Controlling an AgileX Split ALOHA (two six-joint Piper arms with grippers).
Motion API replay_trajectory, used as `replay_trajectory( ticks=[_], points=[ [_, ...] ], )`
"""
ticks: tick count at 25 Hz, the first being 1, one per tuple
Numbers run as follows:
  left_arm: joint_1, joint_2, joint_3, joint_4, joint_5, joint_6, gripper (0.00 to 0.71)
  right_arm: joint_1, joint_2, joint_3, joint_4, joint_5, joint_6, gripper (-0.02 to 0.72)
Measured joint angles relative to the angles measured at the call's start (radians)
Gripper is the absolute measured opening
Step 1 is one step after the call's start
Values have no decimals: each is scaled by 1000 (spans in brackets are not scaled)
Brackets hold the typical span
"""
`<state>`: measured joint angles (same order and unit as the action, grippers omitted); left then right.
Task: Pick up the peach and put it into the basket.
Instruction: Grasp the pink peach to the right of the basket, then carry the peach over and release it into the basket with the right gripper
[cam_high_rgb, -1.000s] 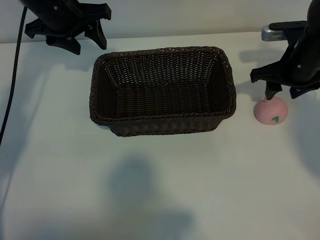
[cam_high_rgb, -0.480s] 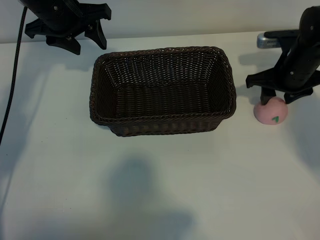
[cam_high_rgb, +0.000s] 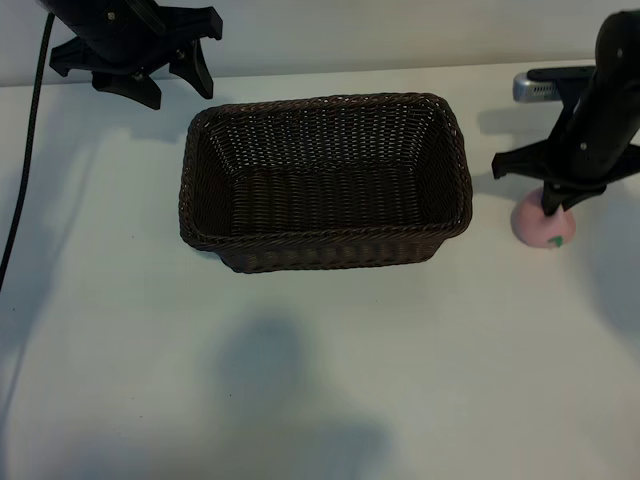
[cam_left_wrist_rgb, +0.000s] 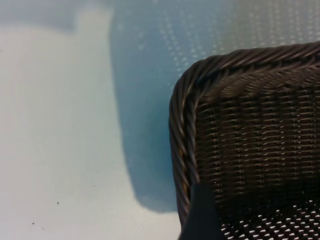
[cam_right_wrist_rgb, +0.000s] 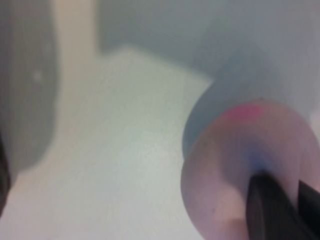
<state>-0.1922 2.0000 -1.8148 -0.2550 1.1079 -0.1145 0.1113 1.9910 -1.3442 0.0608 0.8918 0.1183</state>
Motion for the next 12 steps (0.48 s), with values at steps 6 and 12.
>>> replay_trajectory(
  ticks=[6, 12],
  points=[
    [0, 0, 0, 0, 0, 0, 575, 0, -59, -183, -4, 161, 2, 46],
    [0, 0, 0, 0, 0, -2, 575, 16, -73, -334, 15, 282, 2, 46]
  ],
)
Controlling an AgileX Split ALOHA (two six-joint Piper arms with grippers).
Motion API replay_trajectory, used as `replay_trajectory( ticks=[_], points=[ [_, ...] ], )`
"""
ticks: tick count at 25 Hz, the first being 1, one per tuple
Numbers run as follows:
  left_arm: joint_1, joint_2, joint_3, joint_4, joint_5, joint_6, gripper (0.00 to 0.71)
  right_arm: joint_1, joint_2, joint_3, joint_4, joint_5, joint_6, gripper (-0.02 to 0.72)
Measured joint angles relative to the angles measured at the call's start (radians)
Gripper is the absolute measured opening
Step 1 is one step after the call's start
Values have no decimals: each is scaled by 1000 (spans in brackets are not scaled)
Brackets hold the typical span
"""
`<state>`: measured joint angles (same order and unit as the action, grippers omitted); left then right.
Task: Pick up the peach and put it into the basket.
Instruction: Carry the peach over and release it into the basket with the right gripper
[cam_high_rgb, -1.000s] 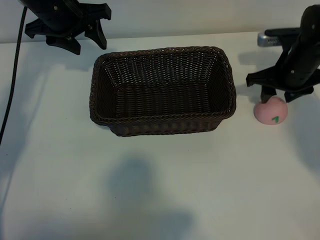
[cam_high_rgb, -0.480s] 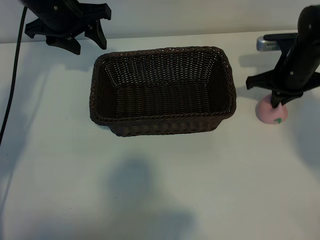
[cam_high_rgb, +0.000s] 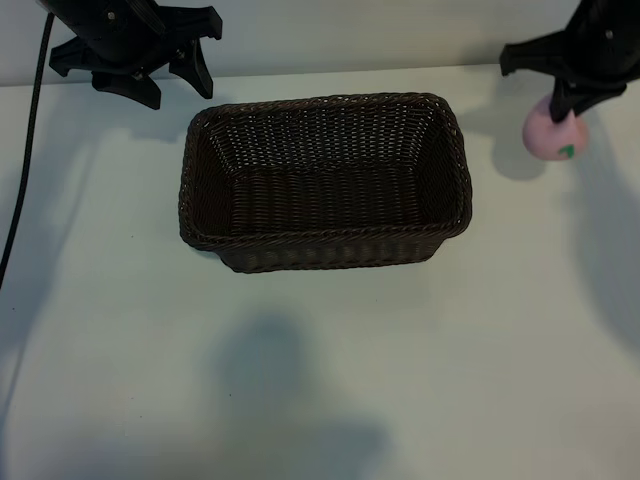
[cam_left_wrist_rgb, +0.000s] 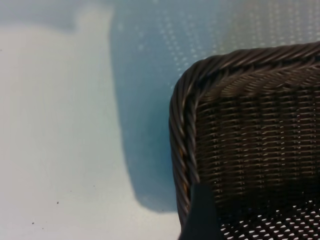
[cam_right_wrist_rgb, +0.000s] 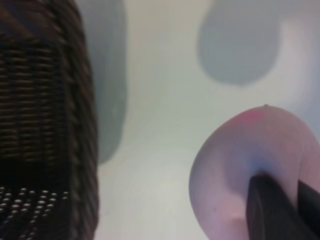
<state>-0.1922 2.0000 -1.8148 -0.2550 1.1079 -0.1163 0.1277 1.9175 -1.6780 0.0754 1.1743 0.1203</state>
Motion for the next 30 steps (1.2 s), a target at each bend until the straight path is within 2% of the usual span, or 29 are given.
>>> replay_trajectory(
  ticks=[6, 10, 15, 22, 28, 30],
  points=[
    [0, 0, 0, 0, 0, 1, 575, 94, 0, -59, 40, 31, 0, 46],
    [0, 0, 0, 0, 0, 1, 575, 181, 0, -64, 76, 0, 0, 46],
    [0, 0, 0, 0, 0, 1, 575, 256, 26, -68, 121, -79, 0, 46],
    [0, 0, 0, 0, 0, 1, 575, 304, 138, -68, 155, -169, -23, 46],
    [0, 0, 0, 0, 0, 1, 575, 313, 165, -68, 159, -185, -45, 54],
    [0, 0, 0, 0, 0, 1, 575, 313, 166, -68, 158, -185, -55, 80]
  ],
)
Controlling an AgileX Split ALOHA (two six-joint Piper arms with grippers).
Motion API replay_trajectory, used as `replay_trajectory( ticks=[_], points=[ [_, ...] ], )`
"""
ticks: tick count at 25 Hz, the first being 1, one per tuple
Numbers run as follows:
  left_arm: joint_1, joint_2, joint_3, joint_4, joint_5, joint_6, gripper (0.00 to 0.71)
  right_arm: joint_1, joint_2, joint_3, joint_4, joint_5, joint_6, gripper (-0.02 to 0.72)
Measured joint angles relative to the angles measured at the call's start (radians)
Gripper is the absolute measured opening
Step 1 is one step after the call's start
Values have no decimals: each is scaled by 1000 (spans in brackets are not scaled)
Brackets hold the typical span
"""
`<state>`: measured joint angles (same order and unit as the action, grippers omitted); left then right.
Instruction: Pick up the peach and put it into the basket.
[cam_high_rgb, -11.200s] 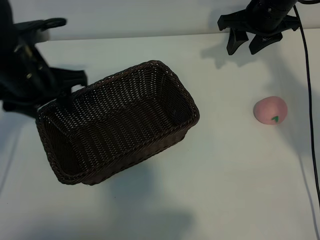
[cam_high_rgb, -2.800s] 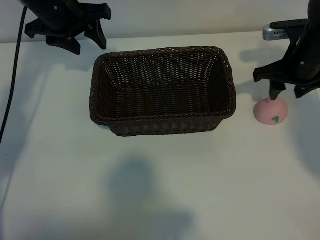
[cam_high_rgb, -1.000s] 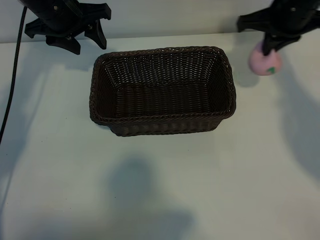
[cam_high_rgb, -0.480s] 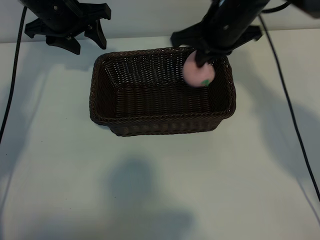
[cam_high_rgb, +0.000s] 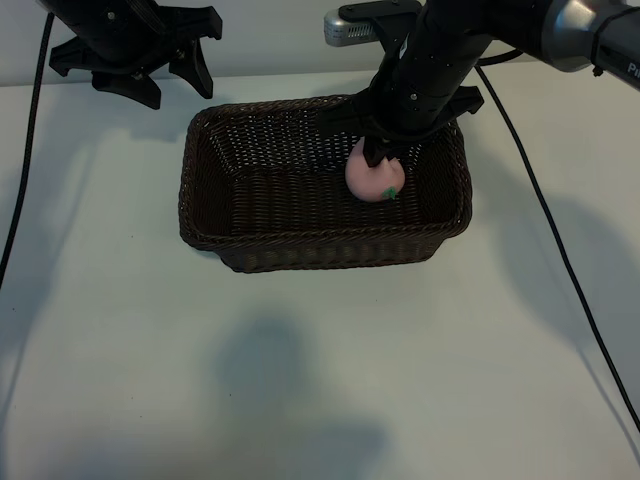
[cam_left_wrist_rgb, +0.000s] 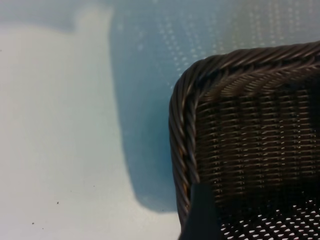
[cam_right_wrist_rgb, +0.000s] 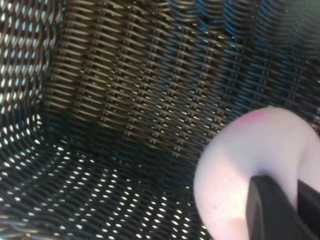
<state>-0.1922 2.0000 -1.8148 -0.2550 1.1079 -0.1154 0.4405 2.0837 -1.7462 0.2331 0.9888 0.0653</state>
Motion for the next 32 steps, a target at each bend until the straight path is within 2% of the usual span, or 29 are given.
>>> replay_trajectory(
  ticks=[3, 8, 11, 13, 16, 21, 28, 32],
  points=[
    [0, 0, 0, 0, 0, 1, 575, 0, 0, 0, 0, 2, -14, 188],
    [0, 0, 0, 0, 0, 4, 575, 0, 0, -26, 1, 27, -19, 504],
    [0, 0, 0, 0, 0, 4, 575, 0, 0, -96, -8, 60, -10, 602],
    [0, 0, 0, 0, 0, 4, 575, -3, 0, -145, -38, 101, 2, 606],
    [0, 0, 0, 0, 0, 4, 575, -30, 0, -200, -71, 161, 7, 566],
    [0, 0, 0, 0, 0, 4, 575, -141, 0, -219, -92, 222, -2, 513],
    [0, 0, 0, 0, 0, 4, 575, -334, 0, -219, -105, 229, -31, 508],
    [0, 0, 0, 0, 0, 4, 575, -380, 0, -219, -108, 229, -48, 506]
  ],
)
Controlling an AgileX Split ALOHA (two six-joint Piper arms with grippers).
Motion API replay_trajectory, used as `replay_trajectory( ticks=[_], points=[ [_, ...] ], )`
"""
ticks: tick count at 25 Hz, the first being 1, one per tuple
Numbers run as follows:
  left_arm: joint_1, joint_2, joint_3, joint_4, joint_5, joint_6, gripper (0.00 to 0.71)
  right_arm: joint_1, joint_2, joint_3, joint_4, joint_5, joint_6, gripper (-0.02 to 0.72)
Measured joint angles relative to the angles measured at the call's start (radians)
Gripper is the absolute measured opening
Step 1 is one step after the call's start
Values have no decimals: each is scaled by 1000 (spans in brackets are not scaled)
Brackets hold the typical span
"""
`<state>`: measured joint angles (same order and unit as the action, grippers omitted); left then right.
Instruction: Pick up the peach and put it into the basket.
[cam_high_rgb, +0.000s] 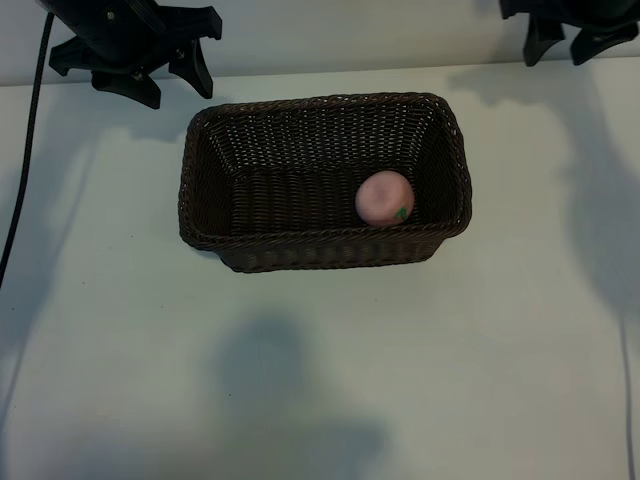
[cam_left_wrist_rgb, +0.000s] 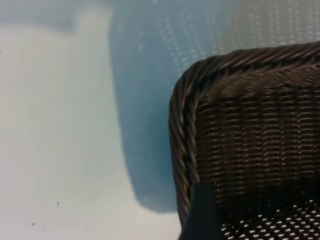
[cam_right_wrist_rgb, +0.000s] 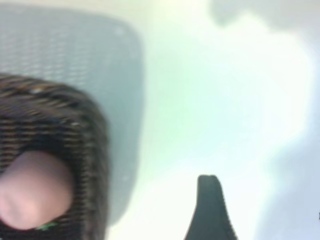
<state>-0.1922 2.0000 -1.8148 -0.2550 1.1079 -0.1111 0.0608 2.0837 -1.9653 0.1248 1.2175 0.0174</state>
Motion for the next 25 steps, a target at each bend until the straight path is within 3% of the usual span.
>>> replay_trajectory(
  ticks=[12, 25],
  points=[
    [0, 0, 0, 0, 0, 0, 575, 32, 0, 0, 89, 2, -82, 505],
    [0, 0, 0, 0, 0, -3, 575, 50, 0, 0, 85, 3, -92, 504]
  ],
)
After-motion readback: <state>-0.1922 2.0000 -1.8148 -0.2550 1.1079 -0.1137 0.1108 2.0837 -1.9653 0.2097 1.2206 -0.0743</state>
